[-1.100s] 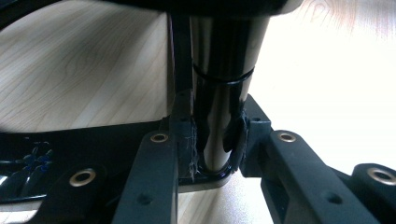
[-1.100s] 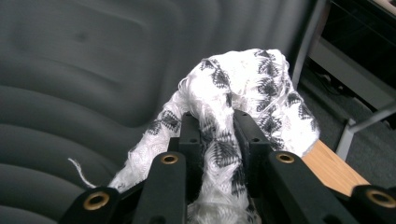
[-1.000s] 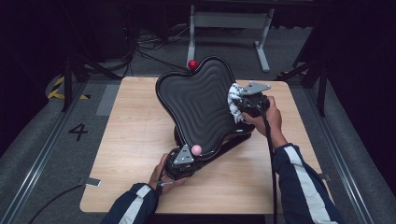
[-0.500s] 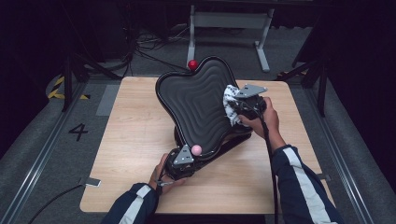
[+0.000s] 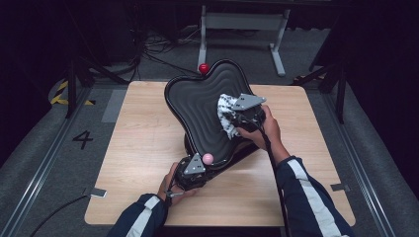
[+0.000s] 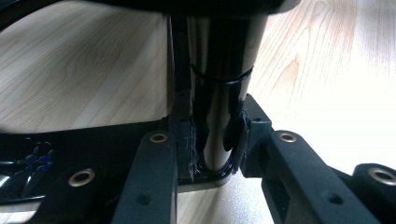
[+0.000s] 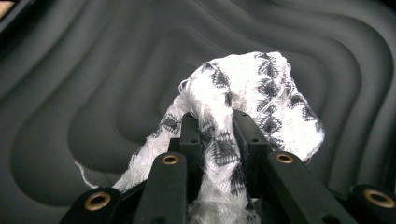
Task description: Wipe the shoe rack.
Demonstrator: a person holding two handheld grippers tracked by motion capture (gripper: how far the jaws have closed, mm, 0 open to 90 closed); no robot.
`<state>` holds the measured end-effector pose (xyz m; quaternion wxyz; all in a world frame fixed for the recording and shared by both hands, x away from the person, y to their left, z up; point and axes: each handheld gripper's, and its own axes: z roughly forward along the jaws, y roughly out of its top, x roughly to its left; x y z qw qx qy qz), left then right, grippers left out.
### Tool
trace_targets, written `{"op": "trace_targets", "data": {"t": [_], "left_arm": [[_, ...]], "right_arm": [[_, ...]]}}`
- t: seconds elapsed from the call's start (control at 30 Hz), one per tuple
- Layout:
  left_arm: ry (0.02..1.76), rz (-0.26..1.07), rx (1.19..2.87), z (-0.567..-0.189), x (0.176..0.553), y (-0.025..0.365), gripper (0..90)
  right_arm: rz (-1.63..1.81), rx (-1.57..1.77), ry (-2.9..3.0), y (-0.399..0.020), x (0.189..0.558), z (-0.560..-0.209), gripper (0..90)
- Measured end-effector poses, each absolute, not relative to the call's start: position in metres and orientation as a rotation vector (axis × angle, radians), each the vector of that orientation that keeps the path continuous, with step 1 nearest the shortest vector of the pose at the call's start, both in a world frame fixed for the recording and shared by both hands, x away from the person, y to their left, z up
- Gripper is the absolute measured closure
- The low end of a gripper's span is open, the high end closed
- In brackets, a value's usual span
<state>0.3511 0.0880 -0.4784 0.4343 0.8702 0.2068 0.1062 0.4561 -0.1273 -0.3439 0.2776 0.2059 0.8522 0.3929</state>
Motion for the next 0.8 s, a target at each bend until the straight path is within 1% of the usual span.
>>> {"op": "trace_targets", "data": {"t": [0.47, 0.8], "left_arm": [[0.517, 0.263, 2.166, -0.479, 0.351, 0.087, 72.7], [0.519, 0.267, 2.171, -0.479, 0.351, 0.087, 72.6]], "right_arm": [[1.151, 0.456, 2.327, -0.097, 0.442, -0.344, 76.3], [1.171, 0.341, 2.361, -0.067, 0.425, -0.344, 76.1]]}}
